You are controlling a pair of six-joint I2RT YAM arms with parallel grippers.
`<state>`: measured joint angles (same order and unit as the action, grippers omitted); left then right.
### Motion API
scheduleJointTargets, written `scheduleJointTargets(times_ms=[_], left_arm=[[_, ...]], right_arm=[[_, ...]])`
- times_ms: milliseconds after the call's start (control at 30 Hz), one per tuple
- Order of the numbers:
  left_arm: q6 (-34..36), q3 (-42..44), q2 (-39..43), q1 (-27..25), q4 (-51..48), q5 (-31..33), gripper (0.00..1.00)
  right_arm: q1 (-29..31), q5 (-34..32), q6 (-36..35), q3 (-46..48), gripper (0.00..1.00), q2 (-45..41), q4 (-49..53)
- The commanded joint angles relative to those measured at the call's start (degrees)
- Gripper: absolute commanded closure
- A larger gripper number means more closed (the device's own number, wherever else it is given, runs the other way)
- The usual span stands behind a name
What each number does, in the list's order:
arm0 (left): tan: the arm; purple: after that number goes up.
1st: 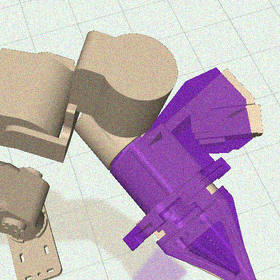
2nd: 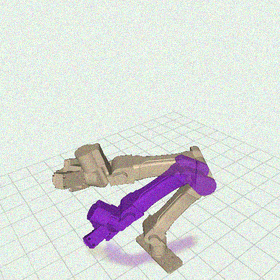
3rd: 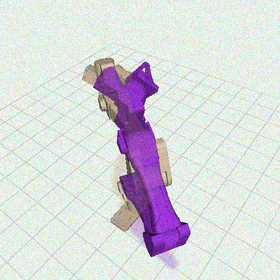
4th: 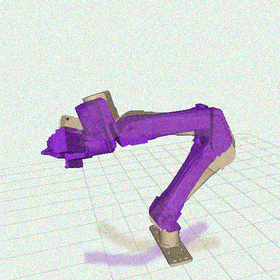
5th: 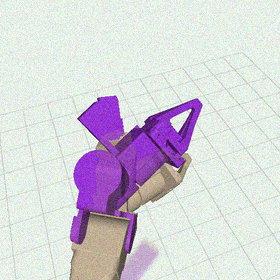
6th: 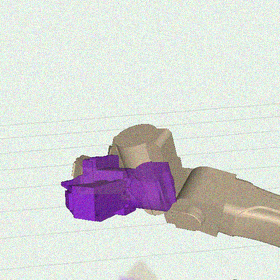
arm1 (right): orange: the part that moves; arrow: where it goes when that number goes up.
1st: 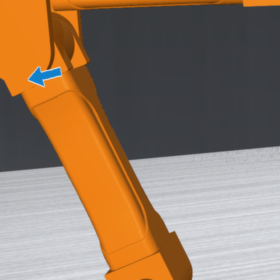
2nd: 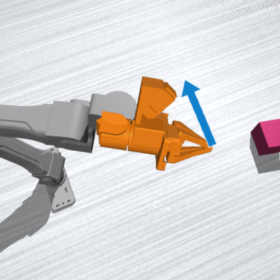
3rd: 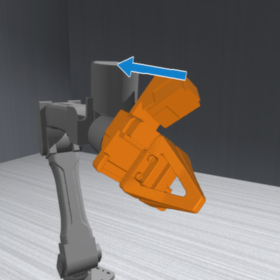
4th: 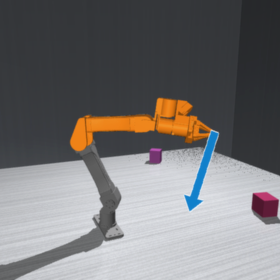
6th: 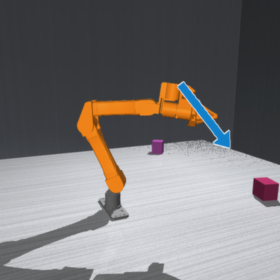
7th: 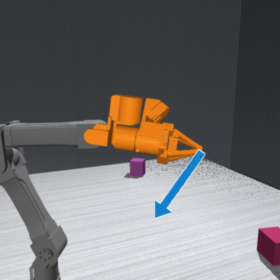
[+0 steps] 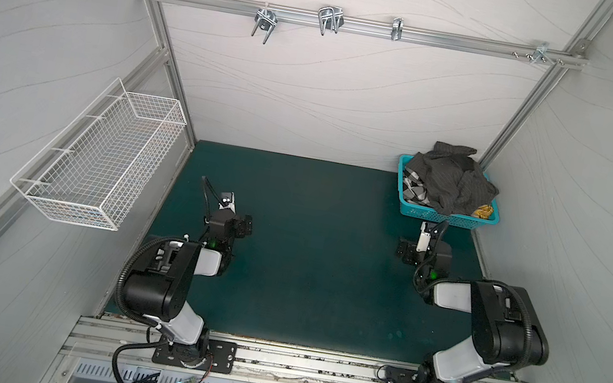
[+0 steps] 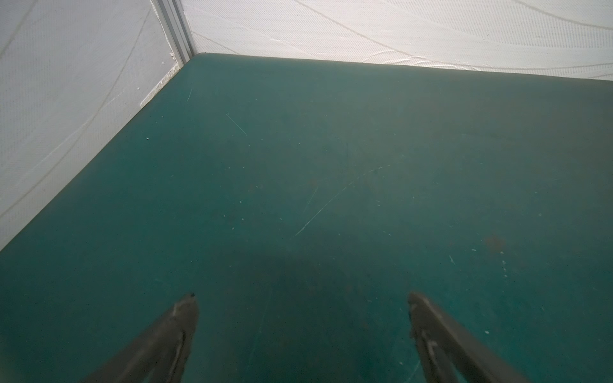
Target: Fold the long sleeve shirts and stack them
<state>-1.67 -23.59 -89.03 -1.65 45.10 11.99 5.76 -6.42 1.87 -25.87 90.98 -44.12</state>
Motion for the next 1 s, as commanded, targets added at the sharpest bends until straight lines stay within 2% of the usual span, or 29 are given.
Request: scheduleJointTargets(times_ms=[0,967], left_arm=[[0.7,-0.4,0.5,0.0,2.6,0.7,0.0],[0.5,-0.6,0.8,0.2,1.5,0.6,0.0]], right_arm=[[-0.1,0.6,-0.9,0.5,0.01,-1.1,-1.2],[-0.3,0.9,-0.9,0.7,0.01,-1.4,-1.5]])
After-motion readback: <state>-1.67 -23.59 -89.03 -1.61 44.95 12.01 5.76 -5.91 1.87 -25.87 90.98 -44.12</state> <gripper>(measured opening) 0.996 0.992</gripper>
